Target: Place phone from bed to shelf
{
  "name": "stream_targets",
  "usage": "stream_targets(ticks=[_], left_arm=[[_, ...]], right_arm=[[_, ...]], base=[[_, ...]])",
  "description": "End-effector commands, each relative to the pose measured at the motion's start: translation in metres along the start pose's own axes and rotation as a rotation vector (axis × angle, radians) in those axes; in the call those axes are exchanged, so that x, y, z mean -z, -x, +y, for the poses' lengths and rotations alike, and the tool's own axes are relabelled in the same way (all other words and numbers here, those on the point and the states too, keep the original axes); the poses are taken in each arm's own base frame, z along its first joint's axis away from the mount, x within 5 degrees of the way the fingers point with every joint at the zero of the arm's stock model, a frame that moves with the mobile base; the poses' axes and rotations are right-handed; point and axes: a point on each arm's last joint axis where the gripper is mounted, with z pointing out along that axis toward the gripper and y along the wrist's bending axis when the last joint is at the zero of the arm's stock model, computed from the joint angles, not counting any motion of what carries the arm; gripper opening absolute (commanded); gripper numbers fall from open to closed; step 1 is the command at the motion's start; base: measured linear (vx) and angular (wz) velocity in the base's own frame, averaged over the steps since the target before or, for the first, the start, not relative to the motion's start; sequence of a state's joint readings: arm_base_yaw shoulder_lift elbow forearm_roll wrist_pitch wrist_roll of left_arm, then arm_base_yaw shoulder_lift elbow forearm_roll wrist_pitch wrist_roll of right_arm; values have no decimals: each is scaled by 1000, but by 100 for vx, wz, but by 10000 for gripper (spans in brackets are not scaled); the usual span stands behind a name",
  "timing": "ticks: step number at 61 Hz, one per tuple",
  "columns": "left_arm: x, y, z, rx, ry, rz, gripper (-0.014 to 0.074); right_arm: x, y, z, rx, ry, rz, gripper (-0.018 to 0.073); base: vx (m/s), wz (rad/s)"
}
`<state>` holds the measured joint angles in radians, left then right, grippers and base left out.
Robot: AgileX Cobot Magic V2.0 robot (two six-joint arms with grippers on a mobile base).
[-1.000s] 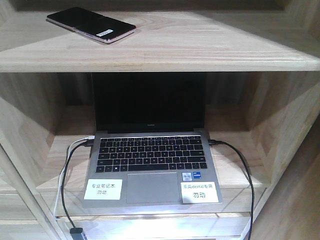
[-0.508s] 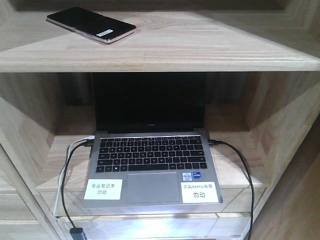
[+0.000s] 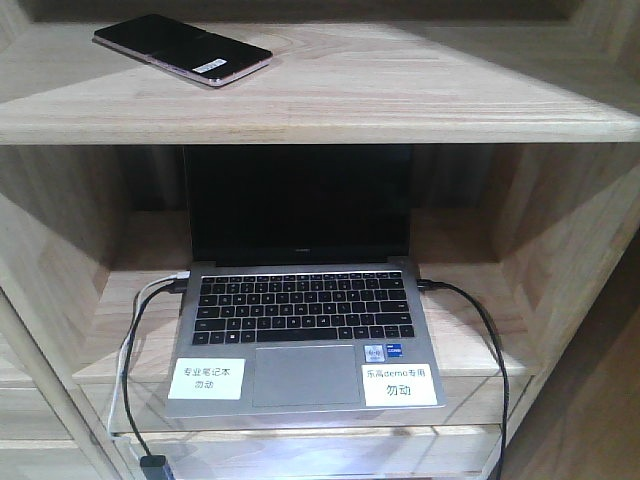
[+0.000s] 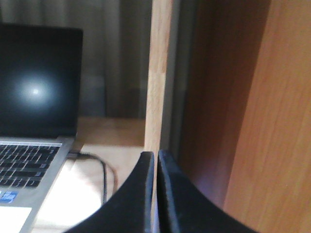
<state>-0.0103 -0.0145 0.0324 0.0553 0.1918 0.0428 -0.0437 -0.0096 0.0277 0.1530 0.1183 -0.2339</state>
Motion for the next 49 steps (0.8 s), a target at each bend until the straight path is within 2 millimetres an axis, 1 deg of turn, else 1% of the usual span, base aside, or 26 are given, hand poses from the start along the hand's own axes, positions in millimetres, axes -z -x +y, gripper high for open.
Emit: stream_targets(ticks=[1,22,49], left_arm=[[3,16,1,9,4,-109,1],[3,16,1,9,4,-109,1],[3,16,1,9,4,-109,1]], right_arm=[[1,6,-2,20,-25,-89,-3],[1,8,-2,-42,-28,-119,-3],[1,8,-2,-37,-28,-119,-3]], base=[[0,0],[0,0],[0,0]])
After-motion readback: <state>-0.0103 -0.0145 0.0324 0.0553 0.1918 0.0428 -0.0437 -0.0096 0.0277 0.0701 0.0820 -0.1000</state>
